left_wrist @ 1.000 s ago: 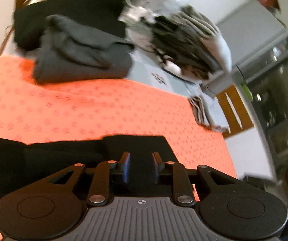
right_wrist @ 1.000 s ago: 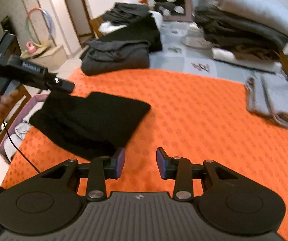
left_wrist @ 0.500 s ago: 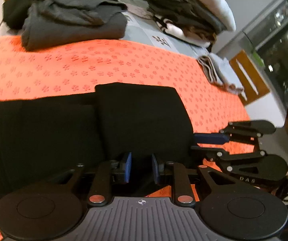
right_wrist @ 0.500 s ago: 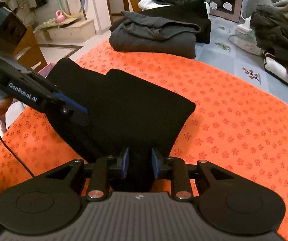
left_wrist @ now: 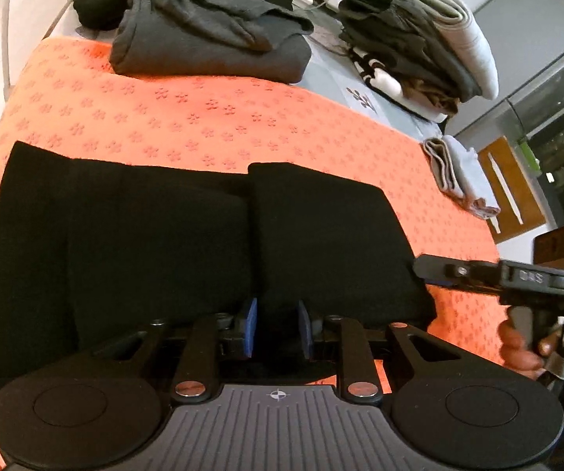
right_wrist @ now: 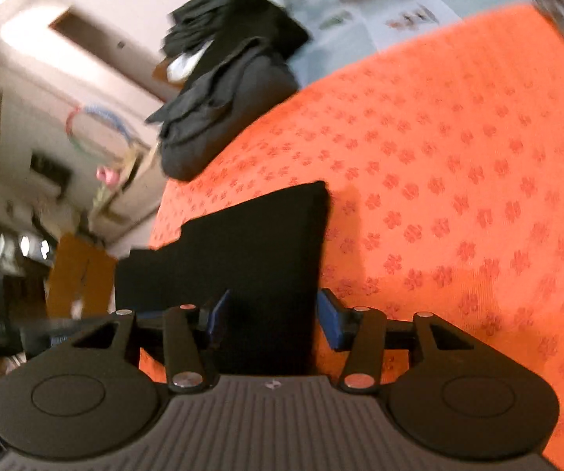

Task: Fold clothes

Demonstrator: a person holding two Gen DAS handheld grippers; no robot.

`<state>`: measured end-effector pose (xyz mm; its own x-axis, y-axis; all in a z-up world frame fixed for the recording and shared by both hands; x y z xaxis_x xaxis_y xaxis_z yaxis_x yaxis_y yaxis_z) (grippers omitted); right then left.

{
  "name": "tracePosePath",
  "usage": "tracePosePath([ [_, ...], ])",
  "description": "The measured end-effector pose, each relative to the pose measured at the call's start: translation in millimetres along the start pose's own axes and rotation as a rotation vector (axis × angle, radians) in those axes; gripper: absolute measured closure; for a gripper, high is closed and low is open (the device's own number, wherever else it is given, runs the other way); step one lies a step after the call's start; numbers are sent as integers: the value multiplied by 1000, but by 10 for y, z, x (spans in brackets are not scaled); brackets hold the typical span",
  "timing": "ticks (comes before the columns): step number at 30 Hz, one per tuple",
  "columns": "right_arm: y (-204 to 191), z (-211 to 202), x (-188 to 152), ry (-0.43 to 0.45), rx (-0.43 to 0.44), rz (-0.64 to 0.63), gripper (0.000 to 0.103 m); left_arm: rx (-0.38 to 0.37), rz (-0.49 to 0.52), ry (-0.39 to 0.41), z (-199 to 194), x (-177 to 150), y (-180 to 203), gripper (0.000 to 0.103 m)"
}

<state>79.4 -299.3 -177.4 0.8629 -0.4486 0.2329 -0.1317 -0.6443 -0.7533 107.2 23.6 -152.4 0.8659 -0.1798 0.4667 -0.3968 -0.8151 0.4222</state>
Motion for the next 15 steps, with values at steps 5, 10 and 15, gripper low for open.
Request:
tracePosePath([
  [5,114,105,-63,-15,73,131,67,13,1,2,14,0,21,77],
  [10,-6,9,-68,28,36,137,84,-2,-24,16,-28,6,48,76],
  [15,-78,-293,69,79,-29,98,91,-19,-14,47,-193,20,150,70],
])
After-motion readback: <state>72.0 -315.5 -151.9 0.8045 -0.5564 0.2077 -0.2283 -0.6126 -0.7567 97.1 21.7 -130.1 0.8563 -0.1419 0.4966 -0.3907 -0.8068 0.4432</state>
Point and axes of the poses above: each gripper's, at about its wrist camera, not at the fingertips, and z roughly the way its jaws point, y to its right, x to its top, the point moved 1 cm from there along z, roughly the way its jaws point, and after that the axes turned 9 degrees about z, right-handed, at the moved point
